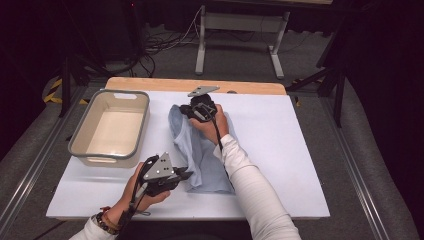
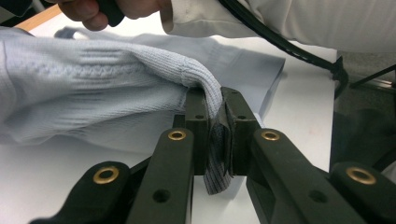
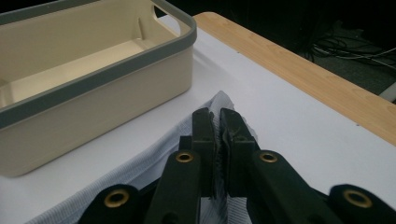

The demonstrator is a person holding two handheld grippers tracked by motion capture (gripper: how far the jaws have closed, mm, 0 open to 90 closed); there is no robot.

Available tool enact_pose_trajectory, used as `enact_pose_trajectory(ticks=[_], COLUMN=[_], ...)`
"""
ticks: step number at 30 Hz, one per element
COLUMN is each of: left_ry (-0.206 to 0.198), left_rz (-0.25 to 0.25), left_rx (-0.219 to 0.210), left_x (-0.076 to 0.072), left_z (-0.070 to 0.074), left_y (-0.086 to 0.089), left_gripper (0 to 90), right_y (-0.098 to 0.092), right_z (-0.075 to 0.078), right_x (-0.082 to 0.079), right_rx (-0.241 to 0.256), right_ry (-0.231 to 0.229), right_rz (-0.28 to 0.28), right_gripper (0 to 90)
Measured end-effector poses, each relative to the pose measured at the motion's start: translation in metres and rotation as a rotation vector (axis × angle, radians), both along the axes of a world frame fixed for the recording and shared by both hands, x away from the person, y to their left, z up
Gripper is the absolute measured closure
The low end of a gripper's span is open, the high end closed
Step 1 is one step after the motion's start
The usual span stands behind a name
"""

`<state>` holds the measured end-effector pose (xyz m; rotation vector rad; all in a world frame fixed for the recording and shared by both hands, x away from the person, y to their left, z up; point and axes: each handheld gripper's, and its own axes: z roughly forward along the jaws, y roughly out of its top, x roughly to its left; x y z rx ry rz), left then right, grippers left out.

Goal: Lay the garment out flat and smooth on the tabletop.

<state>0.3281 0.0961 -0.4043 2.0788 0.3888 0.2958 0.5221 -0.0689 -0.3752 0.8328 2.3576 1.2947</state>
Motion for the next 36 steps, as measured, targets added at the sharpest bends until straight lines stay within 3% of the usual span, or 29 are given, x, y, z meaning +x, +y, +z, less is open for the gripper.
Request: enact_pose_trajectory(ticks=[8, 10, 20, 24, 29, 33, 36], left_ry=[-0.005, -0.032, -0.040, -0.029, -0.025, -0.022, -0.031], left_rz=[-0.054, -0.071, -0.134, -0.162, -0.179, -0.169, -0.206], left_rx=[0.004, 0.031, 0.100, 0.130, 0.160, 0.151, 0.138], left_x=[0.009, 0.011, 0.023, 0.027, 0.026, 0.026, 0.019], left_z=[-0.001, -0.002, -0.019, -0.026, -0.034, -0.036, -0.033], left_y=[-0.039, -0.053, -0.099, -0.111, -0.122, -0.123, -0.120], left_gripper=[82.7, 82.7, 82.3, 82.2, 81.9, 77.1, 72.2], right_y=[-0.035, -0.045, -0.100, -0.120, -0.145, -0.156, -0.158], right_z=[0.007, 0.008, -0.004, -0.013, -0.023, -0.027, -0.026], right_x=[-0.002, -0.002, -0.003, -0.001, 0.002, -0.005, -0.017], right_rx=[0.017, 0.014, 0.017, -0.004, -0.003, 0.000, -0.008], right_ry=[-0.016, -0.015, 0.001, 0.004, 0.007, 0.019, 0.006], right_rz=[-0.032, -0.046, -0.138, -0.190, -0.272, -0.258, -0.221], right_gripper=[85.6, 85.5, 84.0, 78.0, 77.5, 75.4, 73.4])
